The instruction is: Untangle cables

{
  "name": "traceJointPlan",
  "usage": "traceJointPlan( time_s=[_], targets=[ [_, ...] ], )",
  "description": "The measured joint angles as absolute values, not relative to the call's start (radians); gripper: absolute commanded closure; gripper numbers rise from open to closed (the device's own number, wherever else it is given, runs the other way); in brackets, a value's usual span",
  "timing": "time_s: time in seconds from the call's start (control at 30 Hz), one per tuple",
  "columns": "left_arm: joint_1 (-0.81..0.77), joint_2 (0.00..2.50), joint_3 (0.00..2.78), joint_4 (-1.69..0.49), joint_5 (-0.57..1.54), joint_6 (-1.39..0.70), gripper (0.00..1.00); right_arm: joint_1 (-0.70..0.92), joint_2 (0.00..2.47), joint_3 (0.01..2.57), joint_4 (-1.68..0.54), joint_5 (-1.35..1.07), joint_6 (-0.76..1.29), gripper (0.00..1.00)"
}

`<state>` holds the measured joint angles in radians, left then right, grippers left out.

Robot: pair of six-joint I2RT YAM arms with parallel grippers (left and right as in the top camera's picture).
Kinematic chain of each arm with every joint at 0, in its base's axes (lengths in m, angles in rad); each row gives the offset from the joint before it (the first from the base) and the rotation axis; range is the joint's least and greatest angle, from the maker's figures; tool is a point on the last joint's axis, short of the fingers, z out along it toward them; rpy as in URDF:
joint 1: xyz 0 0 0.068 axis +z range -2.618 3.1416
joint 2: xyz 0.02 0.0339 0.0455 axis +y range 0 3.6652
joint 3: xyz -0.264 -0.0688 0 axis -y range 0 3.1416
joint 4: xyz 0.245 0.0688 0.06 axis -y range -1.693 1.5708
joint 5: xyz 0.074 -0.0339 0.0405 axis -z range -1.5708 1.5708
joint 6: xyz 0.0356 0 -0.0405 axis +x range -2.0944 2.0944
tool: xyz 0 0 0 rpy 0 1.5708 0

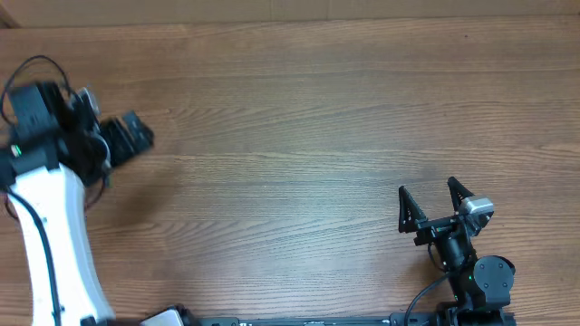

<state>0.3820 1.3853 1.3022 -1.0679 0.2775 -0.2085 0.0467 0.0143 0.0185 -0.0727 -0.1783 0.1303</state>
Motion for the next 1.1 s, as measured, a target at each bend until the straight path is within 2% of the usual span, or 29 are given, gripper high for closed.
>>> traceJointPlan(
  time_s=[0.27, 0.47, 0.67, 0.77, 1.1],
  targets=[
    [0.381, 1.223, 0.845, -0.85, 0.236, -0.233, 0.0, 0.047, 0.015, 0.019, -0.072, -0.178, 0.131, 0.0],
    [0.381, 1.172, 0.756, -0.632, 0.336, -0.175, 0.01, 0.047, 0.015, 0.019, -0.072, -0.178, 0.13, 0.0],
    [0.381, 1.171, 0.737, -0.564, 0.431, -0.054, 0.0, 0.047, 0.015, 0.019, -0.072, -0.178, 0.13, 0.0],
    [0.379, 1.142, 0.681, -0.438, 0.451, -0.015, 0.0, 0.047, 0.015, 0.019, -0.072, -0.178, 0.131, 0.0],
    [0.246, 0.732, 0.282, 0.061, 0.433, 0.027, 0.0, 0.047, 0.015, 0.019, -0.072, -0.178, 0.13, 0.0]
  ],
)
